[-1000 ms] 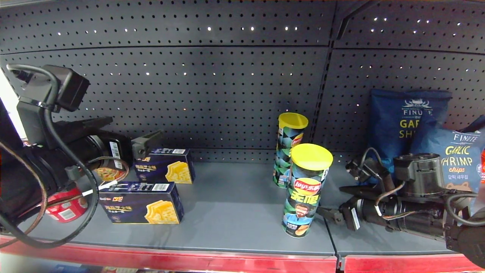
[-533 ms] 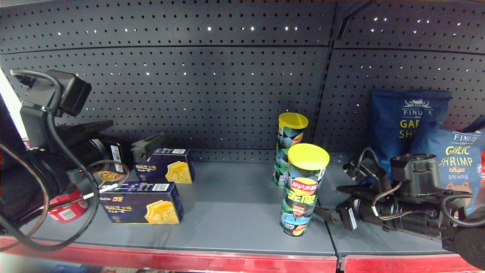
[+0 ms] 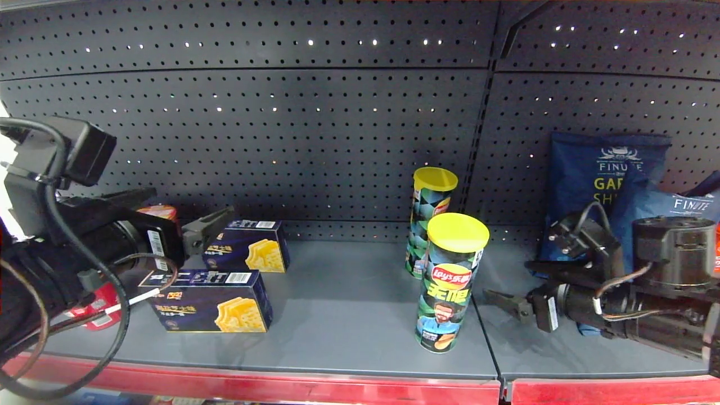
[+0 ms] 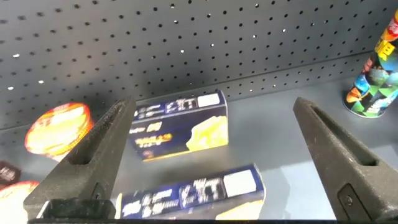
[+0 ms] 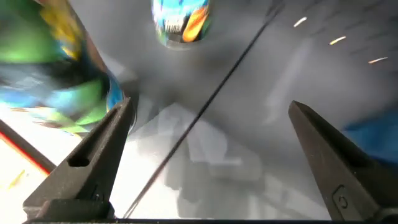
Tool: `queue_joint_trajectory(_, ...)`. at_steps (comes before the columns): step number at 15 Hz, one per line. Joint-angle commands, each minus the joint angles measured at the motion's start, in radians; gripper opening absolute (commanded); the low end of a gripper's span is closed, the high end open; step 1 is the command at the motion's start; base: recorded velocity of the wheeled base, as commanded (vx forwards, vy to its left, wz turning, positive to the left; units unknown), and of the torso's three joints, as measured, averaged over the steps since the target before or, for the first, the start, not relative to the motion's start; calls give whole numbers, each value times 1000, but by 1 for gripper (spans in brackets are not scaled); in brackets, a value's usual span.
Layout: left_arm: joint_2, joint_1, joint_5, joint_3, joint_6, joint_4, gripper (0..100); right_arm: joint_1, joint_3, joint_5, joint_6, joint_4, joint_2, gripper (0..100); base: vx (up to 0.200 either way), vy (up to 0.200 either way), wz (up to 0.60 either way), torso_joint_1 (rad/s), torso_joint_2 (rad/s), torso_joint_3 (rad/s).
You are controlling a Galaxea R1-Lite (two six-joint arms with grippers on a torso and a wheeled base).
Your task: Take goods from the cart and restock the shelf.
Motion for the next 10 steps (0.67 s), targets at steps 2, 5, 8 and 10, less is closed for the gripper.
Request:
queue_joint_trajectory(2, -137, 29, -7, 90, 0, 1, 100, -36, 57, -17, 3, 0, -211, 100, 0, 0, 0, 0, 0, 0)
queue_joint_trajectory(5, -334, 117, -80, 182, -1, 5, 100, -79, 125, -88, 4, 8, -414, 100, 0, 0, 0, 0, 0, 0)
queue_joint_trajectory(8, -498, 247, -95, 288, -3, 1, 100, -164, 200, -91, 44, 20, -582, 100, 0, 0, 0, 0, 0, 0)
queue_joint_trajectory(10, -602, 316, -133, 383, -9, 1, 100, -220, 270, -92, 63, 29, -674, 100, 0, 0, 0, 0, 0, 0)
